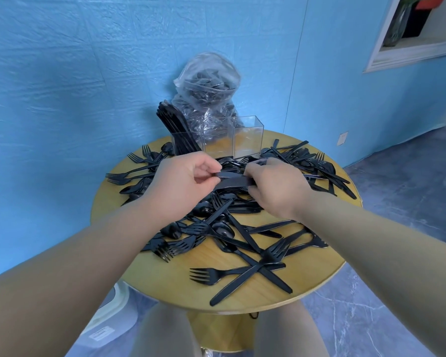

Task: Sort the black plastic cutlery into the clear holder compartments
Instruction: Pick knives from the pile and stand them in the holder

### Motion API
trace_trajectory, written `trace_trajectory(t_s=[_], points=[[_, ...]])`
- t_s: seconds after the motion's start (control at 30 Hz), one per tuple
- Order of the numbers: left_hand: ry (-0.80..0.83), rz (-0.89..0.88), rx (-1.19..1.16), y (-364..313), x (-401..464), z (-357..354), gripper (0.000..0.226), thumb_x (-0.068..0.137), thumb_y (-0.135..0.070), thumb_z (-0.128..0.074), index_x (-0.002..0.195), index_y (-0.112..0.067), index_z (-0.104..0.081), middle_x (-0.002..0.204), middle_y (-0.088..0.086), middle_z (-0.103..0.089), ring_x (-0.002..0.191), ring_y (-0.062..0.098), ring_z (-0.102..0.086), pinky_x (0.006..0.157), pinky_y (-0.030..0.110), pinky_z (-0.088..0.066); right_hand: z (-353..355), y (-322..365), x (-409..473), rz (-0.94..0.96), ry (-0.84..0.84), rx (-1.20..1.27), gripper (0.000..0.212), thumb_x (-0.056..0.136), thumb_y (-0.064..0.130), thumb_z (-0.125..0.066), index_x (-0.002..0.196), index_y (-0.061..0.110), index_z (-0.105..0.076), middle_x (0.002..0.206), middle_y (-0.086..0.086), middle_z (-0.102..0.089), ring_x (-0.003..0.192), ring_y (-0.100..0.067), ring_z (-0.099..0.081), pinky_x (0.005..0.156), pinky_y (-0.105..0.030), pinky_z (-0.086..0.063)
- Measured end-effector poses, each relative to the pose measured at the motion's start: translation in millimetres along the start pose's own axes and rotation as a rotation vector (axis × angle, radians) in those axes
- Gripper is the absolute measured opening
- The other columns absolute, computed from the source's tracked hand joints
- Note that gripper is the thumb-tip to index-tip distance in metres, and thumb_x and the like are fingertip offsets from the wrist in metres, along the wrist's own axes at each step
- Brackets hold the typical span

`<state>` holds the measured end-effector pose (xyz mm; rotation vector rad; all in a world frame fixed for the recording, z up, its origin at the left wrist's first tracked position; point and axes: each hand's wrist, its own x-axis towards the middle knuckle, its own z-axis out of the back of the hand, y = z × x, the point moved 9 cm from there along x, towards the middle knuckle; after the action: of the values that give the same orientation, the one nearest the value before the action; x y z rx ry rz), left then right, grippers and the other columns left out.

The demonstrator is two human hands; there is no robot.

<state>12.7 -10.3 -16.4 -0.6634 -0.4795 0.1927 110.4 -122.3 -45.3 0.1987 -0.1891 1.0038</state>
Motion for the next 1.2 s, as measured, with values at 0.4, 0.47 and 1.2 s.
trace_trajectory(t_s=[0.4,0.47,1.2], points=[[0.248,-0.103,0.054,-48.1,1.7,-54.5,0.036,0.089,-0.027,-0.063,0.124,-0.033,-0.061,0.088,-0.023,-0.064,0.073,-0.007,-0.058,0.068,0.002,-0.041,15.4,-43.9,-27.8,-0.111,0.001,-0.121,0.014,0.094,0.035,-0.045,0.094,0.022,-0.039,0.071,0.001,-0.054,0.067,-0.026,-0.053,0.054,-0.031,-0.042],[0.19,-0.131,0.076,-53.6,4.1,-54.7,0.032,0.091,-0.026,-0.06,0.122,-0.033,-0.062,0.093,-0.022,-0.064,0.082,-0.007,-0.058,0.08,0.01,-0.045,18.0,-48.5,-37.2,-0.099,0.012,-0.074,0.015,0.092,0.036,-0.046,0.09,0.021,-0.044,0.066,0.003,-0.051,0.065,-0.024,-0.051,0.053,-0.031,-0.04],[0.631,-0.268,0.746,-22.5,-16.1,-120.7,0.043,0.092,-0.057,-0.044,0.134,-0.05,-0.042,0.153,-0.017,-0.023,0.143,0.013,-0.004,0.11,0.05,-0.013,1.6,-150.6,-102.2,-0.457,0.092,0.023,0.034,0.092,0.022,-0.04,0.059,0.017,-0.035,0.056,-0.003,-0.04,0.055,-0.021,-0.036,0.048,-0.028,-0.023]])
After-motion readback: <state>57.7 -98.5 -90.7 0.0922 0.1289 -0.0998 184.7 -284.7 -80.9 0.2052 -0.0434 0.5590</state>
